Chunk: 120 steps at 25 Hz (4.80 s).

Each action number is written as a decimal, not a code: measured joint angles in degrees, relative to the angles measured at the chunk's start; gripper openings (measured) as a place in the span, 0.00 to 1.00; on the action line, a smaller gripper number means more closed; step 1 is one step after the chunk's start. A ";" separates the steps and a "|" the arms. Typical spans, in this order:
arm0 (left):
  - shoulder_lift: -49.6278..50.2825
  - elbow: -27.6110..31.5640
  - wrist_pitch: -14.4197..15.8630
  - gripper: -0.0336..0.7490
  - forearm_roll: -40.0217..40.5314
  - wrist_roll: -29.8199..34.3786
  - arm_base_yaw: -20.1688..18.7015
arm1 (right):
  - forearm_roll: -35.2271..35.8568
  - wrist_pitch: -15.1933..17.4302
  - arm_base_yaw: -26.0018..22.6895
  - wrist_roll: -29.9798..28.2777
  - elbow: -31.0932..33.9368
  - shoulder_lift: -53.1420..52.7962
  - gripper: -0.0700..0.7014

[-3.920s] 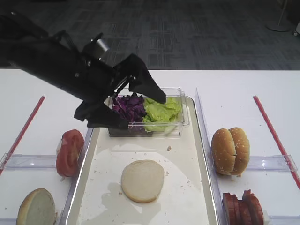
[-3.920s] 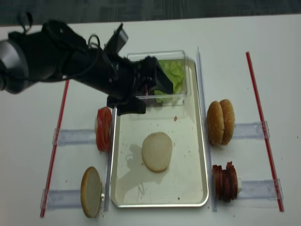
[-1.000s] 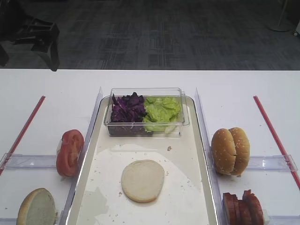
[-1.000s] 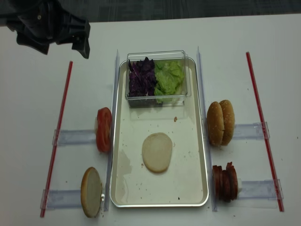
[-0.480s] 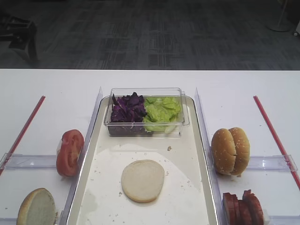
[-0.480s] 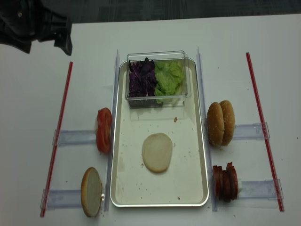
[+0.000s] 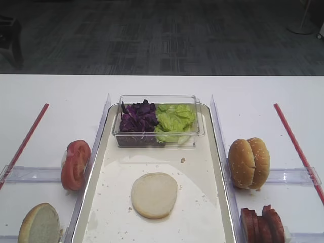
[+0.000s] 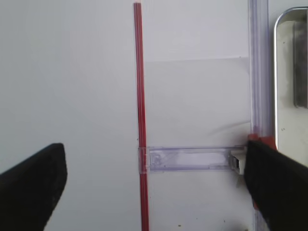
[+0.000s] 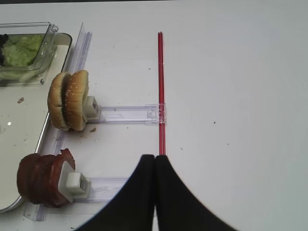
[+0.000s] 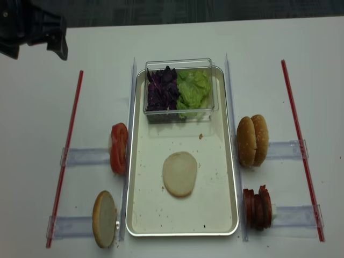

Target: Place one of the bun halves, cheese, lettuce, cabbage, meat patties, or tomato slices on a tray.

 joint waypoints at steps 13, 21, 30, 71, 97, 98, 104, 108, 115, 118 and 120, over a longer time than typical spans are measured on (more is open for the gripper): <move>-22.85 22.71 0.13 0.92 2.93 -1.25 0.00 | 0.00 0.00 0.00 0.00 0.00 0.00 0.56; -42.77 38.16 0.61 0.92 2.74 -2.74 0.00 | 0.00 0.00 0.00 0.00 0.00 0.00 0.56; -60.14 47.67 1.07 0.92 2.71 -2.85 0.08 | 0.00 0.00 0.00 0.00 0.00 0.00 0.56; -90.36 58.64 -2.52 0.92 -1.51 0.92 0.08 | 0.00 0.00 0.00 0.00 0.00 0.00 0.56; -90.49 58.64 -2.62 0.92 -1.31 0.67 0.08 | 0.00 0.00 0.00 0.00 0.00 0.00 0.56; -90.49 58.64 -2.62 0.92 -1.31 0.56 0.08 | 0.00 0.00 0.00 0.00 0.00 0.00 0.56; -90.49 58.64 -2.72 0.92 -1.31 0.56 0.08 | 0.00 0.00 0.00 0.00 0.00 0.00 0.56; -90.49 58.64 -2.72 0.92 -1.31 0.56 0.08 | 0.00 0.00 0.00 0.00 0.00 0.00 0.56; -90.49 58.64 -2.72 0.92 -1.31 0.48 0.08 | 0.00 0.00 0.00 0.00 0.00 0.00 0.56; -90.49 58.64 -2.72 0.92 -1.31 0.48 0.08 | 0.00 0.00 0.00 0.00 0.00 0.00 0.56; -90.49 58.64 -2.72 0.92 -1.31 0.48 0.08 | 0.00 0.00 0.00 0.00 0.00 0.00 0.56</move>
